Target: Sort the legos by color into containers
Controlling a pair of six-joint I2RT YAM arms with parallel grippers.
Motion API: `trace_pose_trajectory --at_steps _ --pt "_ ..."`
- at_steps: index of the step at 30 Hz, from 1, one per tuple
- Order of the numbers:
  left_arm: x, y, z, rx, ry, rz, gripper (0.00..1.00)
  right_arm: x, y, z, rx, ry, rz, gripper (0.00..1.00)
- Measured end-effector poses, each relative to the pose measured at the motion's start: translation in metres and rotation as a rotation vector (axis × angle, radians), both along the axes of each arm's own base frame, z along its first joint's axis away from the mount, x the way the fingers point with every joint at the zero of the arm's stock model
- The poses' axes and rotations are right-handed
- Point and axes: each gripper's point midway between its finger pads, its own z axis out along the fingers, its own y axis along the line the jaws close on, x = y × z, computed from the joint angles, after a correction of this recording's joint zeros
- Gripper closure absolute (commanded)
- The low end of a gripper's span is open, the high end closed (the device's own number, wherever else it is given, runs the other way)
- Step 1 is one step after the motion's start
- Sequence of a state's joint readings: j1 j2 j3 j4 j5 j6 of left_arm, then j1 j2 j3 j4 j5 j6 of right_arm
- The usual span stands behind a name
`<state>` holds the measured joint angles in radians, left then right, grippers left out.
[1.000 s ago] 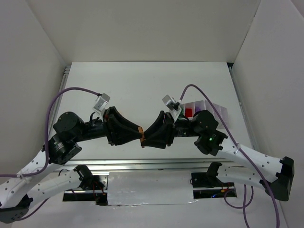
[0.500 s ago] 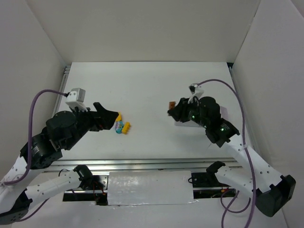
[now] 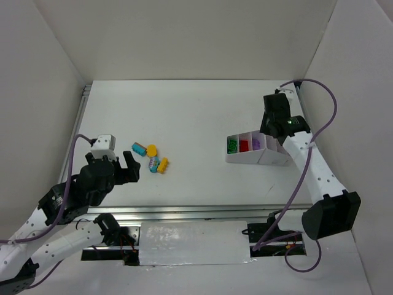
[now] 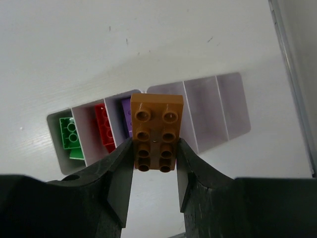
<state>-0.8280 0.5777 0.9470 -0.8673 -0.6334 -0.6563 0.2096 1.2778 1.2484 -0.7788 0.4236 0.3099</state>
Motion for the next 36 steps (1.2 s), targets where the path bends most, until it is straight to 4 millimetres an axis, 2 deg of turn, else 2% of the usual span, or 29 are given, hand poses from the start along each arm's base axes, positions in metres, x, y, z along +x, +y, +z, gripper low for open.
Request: trace_pose_trajectory --at_steps 5,11,16,19,21,30,33,34,36 --pt "0.0 0.0 0.006 -0.013 -0.028 -0.015 0.01 0.01 -0.012 -0.012 -0.04 0.056 0.011 0.98" --pt "-0.002 -0.005 0.009 -0.028 -0.036 -0.046 0.0 0.001 -0.039 -0.03 -0.057 0.091 -0.027 0.98" --pt "-0.008 -0.006 0.014 -0.058 -0.059 -0.069 0.0 -0.004 -0.038 -0.043 -0.058 0.123 -0.009 0.98" --pt "-0.01 -0.005 0.018 -0.077 -0.075 -0.077 0.0 -0.003 -0.038 -0.045 -0.06 0.125 -0.011 0.93" --pt "-0.012 -0.005 0.02 -0.086 -0.083 -0.084 0.0 -0.002 -0.038 -0.046 -0.057 0.126 -0.009 0.87" --pt "-0.015 -0.006 0.022 -0.098 -0.093 -0.1 0.0 0.0 -0.029 -0.05 -0.023 0.125 0.024 0.79" --pt "-0.015 -0.005 0.022 -0.098 -0.093 -0.099 0.01 0.001 -0.027 -0.052 -0.012 0.128 0.035 0.69" --pt "-0.015 -0.006 0.022 -0.098 -0.093 -0.1 0.01 0.001 -0.026 -0.053 -0.008 0.128 0.038 0.56" --pt "-0.015 -0.006 0.022 -0.098 -0.093 -0.1 0.0 0.001 -0.025 -0.052 -0.006 0.127 0.04 0.55"
